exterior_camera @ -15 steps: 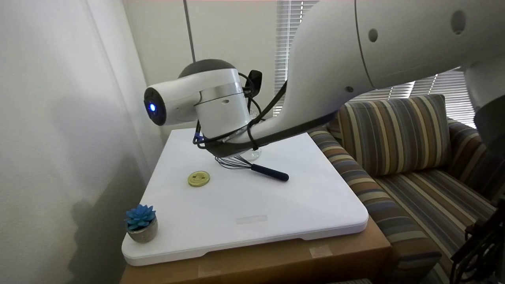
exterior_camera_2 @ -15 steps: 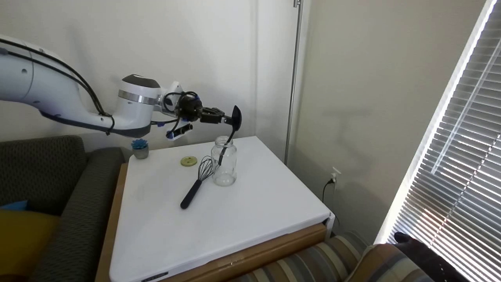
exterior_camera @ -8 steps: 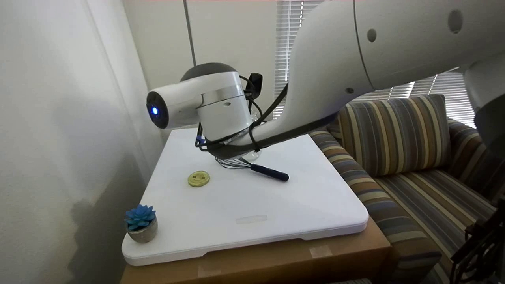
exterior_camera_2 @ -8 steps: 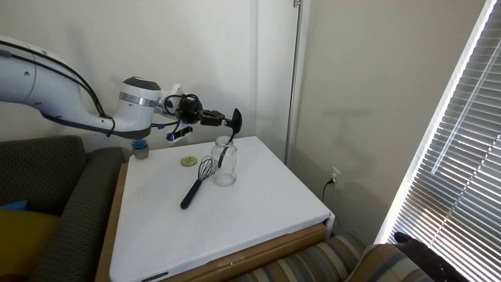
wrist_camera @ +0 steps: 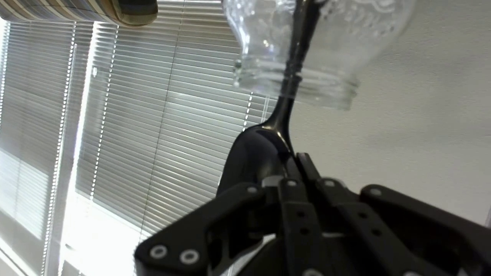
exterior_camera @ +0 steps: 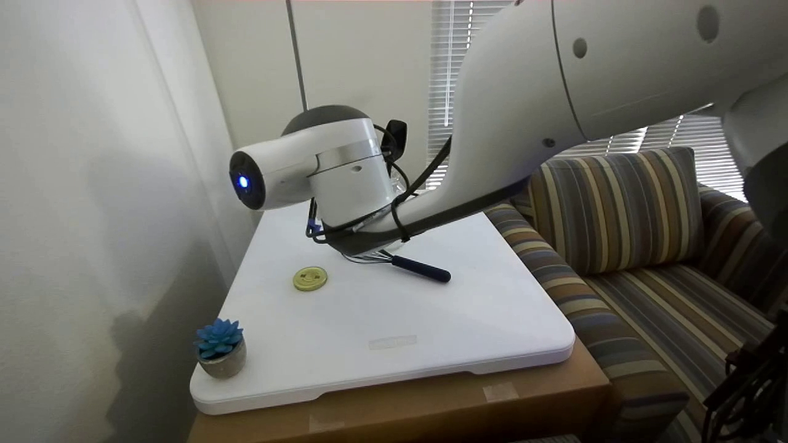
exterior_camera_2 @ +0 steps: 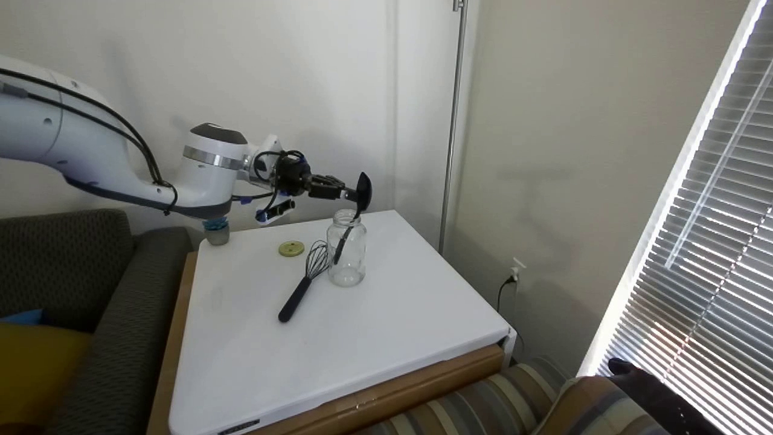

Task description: Put the spatula and whisk inside the glass jar

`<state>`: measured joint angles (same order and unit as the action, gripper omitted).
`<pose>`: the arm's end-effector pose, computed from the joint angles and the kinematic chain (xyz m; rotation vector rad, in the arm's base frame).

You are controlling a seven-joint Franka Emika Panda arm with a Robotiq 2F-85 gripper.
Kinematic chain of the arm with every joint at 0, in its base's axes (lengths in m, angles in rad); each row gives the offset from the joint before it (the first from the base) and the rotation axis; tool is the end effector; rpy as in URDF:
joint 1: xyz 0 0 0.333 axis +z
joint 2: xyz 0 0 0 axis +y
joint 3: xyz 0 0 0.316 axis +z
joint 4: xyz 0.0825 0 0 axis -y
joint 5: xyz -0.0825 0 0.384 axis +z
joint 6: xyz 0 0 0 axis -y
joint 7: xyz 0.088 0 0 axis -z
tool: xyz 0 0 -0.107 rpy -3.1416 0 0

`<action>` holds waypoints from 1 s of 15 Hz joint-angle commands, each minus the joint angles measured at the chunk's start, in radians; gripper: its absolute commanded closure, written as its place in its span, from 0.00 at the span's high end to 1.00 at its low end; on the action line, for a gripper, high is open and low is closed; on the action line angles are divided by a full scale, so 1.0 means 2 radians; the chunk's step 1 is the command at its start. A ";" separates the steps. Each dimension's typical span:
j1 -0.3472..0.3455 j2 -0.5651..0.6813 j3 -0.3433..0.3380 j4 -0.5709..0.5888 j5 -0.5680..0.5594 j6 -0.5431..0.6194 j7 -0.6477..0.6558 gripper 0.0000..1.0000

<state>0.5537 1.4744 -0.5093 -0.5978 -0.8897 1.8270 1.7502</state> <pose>0.7663 0.2165 0.1433 1.7677 -0.8832 1.2517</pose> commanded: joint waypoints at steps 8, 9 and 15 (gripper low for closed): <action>-0.040 0.000 0.094 0.019 -0.092 -0.004 -0.012 0.72; -0.042 0.000 0.097 0.020 -0.094 -0.005 -0.011 0.79; -0.048 -0.001 0.102 0.052 -0.089 -0.028 -0.004 1.00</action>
<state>0.4795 1.4733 -0.3371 -0.5499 -1.0582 1.8112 1.7513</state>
